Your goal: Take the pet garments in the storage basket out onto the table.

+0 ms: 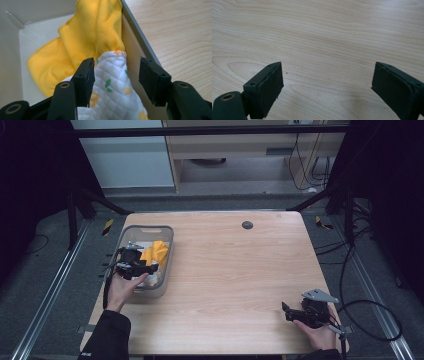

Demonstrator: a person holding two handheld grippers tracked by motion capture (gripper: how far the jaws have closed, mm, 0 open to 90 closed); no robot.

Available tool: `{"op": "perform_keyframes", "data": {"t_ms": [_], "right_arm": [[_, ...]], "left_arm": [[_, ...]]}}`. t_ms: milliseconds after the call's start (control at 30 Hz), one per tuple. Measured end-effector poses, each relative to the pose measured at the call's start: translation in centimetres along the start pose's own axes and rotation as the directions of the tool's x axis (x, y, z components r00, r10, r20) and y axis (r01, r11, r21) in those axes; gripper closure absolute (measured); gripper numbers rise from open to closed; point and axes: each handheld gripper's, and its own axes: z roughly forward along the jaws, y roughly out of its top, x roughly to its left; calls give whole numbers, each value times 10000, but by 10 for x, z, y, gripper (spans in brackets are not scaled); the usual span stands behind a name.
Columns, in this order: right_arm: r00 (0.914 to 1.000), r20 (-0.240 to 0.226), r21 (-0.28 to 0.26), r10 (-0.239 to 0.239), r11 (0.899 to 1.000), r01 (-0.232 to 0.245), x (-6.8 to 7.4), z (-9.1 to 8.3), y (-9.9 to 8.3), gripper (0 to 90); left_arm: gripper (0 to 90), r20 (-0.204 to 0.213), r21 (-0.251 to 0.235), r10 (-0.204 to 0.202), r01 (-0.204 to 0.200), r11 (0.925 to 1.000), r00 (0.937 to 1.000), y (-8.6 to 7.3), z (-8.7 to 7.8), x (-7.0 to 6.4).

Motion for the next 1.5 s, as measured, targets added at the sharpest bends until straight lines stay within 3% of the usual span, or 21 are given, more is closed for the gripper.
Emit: {"op": "perform_keyframes", "data": {"t_ms": [733, 1033, 1167, 1500], "right_arm": [[9998, -219, 264, -38, 9996, 44, 2, 2, -1, 96], [9997, -214, 304, -138, 9994, 144, 2, 3, -1, 96], [9997, -210, 307, -136, 9994, 143, 2, 3, -1, 96], [9996, -218, 310, -158, 9994, 164, 2, 3, -1, 96]], "left_arm": [[576, -126, 1096, 56, -42, 9940, 9999, 0, 19, 0], [722, -167, 1475, 98, -72, 9890, 9998, 1, 23, -2], [786, -250, 1540, 186, -145, 9880, 9995, 2, 23, -2], [815, -325, 1362, 134, -88, 9906, 9994, 5, 7, 3]]}}
